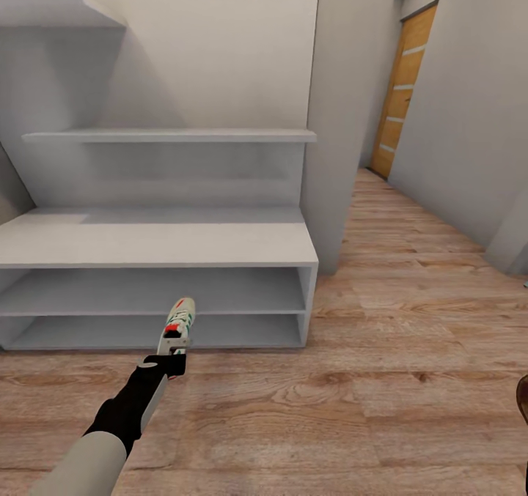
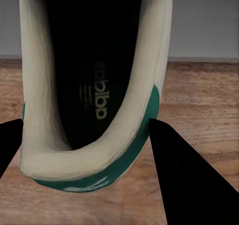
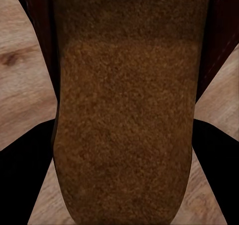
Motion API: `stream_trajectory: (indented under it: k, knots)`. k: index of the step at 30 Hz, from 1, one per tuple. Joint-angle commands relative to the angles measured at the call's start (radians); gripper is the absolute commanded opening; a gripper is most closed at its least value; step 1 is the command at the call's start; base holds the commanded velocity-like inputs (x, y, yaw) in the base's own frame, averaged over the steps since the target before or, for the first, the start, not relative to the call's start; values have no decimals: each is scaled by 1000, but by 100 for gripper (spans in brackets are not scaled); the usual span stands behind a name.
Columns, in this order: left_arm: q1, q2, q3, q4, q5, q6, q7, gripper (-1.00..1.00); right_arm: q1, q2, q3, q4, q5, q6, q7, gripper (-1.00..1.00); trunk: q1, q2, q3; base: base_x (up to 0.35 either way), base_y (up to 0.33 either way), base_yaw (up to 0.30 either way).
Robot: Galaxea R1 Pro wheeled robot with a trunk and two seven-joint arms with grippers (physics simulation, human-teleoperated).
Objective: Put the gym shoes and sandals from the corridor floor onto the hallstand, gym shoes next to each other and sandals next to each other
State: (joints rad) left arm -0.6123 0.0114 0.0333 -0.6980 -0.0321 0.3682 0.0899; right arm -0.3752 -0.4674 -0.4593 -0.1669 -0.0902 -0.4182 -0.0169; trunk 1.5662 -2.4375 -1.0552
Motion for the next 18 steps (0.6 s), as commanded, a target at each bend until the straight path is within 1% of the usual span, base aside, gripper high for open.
stream_trajectory:
  k: [1,5,8,14,18]
  knots:
    - [0,-1,0,-2,-5,5,0,-100,-1,0,7,1,-9,-4,-1,-100,0,0,-1,0,0,0]
    - [0,-1,0,-1,-5,5,3,-100,-1,0,7,1,-9,-4,-1,-100,0,0,-1,2,0,0]
    - [-1,-2,0,0,-6,6,5,-100,-1,0,7,1,-9,-4,-1,-100,0,0,-1,116,12,0]
    - [-1,1,0,-1,-6,6,7,-100,-1,0,7,1,-9,-4,-1,-100,0,0,-1,273,77,0]
    - [-1,1,0,-1,-6,6,7,-100,-1,0,7,1,-9,-4,-1,-100,0,0,-1,313,149,0]
